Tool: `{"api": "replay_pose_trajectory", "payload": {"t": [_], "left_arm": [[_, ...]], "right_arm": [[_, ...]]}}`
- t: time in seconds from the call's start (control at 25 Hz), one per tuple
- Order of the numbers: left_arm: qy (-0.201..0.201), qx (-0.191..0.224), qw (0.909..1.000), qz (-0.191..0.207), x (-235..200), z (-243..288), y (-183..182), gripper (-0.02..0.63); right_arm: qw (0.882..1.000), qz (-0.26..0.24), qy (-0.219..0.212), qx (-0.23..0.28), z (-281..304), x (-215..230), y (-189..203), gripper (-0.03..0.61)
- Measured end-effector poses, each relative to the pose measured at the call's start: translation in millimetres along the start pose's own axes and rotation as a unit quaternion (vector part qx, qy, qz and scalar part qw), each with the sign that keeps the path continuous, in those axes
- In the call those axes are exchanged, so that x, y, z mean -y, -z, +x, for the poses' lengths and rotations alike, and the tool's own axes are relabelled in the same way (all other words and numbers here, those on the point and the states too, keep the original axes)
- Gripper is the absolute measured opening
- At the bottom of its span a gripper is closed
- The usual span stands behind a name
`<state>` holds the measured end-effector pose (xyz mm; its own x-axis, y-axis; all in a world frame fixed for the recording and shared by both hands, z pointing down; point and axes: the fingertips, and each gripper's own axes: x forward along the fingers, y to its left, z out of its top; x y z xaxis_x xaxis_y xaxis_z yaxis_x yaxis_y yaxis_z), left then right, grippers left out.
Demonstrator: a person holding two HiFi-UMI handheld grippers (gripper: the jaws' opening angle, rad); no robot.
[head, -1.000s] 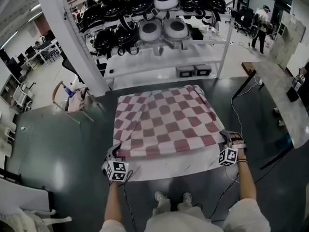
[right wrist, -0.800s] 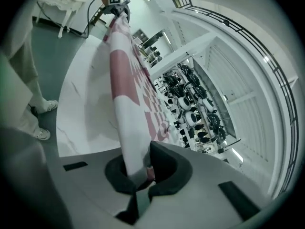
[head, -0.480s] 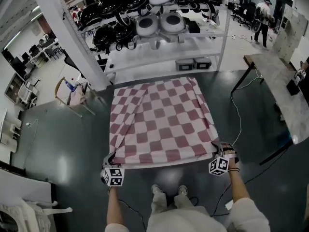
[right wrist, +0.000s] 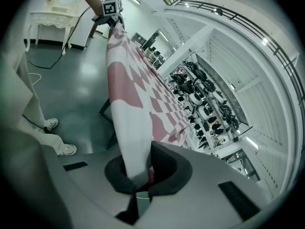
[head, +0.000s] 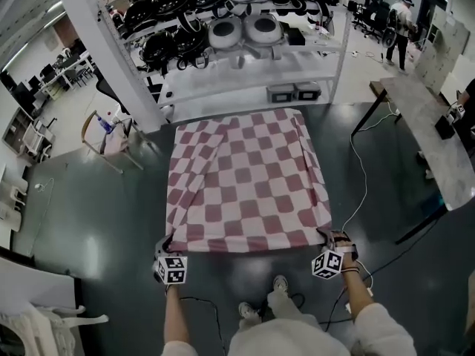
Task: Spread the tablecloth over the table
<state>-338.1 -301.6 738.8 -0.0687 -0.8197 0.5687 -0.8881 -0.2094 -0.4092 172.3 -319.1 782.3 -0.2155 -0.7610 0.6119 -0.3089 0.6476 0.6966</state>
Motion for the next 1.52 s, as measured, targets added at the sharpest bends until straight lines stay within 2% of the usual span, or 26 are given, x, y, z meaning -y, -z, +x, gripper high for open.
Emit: {"api": "replay_pose_trajectory", "payload": {"t": [0.12, 0.24, 0.4, 0.52, 0.56, 0.6, 0.64, 0.68, 0.72, 0.76, 0.88, 1.12, 1.24, 1.4, 1.44, 1.52], "left_arm": [[0.011, 0.000, 0.9999, 0.007, -15, 2, 22, 0.028], [0.034, 0.002, 0.9993, 0.015, -20, 8, 41, 0.028], [0.063, 0.017, 0.9978, 0.012, -2, 17, 58, 0.029], [0.085, 0.008, 0.9960, 0.028, 20, 17, 81, 0.032], [0.093, 0.000, 0.9952, 0.032, 27, 17, 89, 0.052], [0.102, -0.008, 0.9941, 0.033, 33, 17, 96, 0.127], [0.112, -0.019, 0.9929, 0.034, 39, 15, 103, 0.215], [0.119, -0.030, 0.9918, 0.035, 44, 12, 111, 0.285], [0.122, -0.039, 0.9911, 0.038, 47, 7, 120, 0.322], [0.122, -0.046, 0.9908, 0.038, 49, 1, 128, 0.335], [0.109, -0.053, 0.9925, 0.010, 53, -21, 140, 0.345], [0.077, -0.023, 0.9959, -0.040, 72, -67, 127, 0.348], [0.063, 0.022, 0.9956, -0.066, 78, -81, 91, 0.342], [0.054, 0.088, 0.9921, -0.071, 79, -105, 29, 0.263], [0.053, 0.106, 0.9902, -0.074, 79, -111, 14, 0.212], [0.051, 0.137, 0.9859, -0.081, 81, -124, -13, 0.152]], "right_arm": [[1.000, -0.008, -0.010, -0.005, -7, -27, -17, 0.014], [0.999, 0.016, -0.005, -0.028, -4, -43, -24, 0.014], [0.997, 0.049, 0.013, -0.061, 5, -49, -22, 0.014], [0.995, 0.057, 0.001, -0.081, 7, -66, -19, 0.033], [0.995, 0.056, -0.007, -0.085, 7, -71, -19, 0.052], [0.994, 0.057, -0.017, -0.086, 8, -77, -19, 0.099], [0.994, 0.062, -0.030, -0.086, 8, -83, -19, 0.173], [0.993, 0.068, -0.043, -0.085, 7, -91, -18, 0.211], [0.992, 0.073, -0.055, -0.084, 5, -99, -16, 0.252], [0.992, 0.079, -0.063, -0.082, 2, -106, -15, 0.285], [0.988, 0.118, -0.065, -0.071, -11, -115, -8, 0.291], [0.978, 0.201, -0.050, -0.034, -42, -115, -9, 0.271], [0.964, 0.266, -0.020, 0.000, -58, -94, -14, 0.233], [0.940, 0.337, 0.025, 0.053, -81, -49, -37, 0.163], [0.934, 0.350, 0.034, 0.068, -88, -38, -44, 0.145], [0.925, 0.364, 0.047, 0.093, -100, -20, -56, 0.107]]}}
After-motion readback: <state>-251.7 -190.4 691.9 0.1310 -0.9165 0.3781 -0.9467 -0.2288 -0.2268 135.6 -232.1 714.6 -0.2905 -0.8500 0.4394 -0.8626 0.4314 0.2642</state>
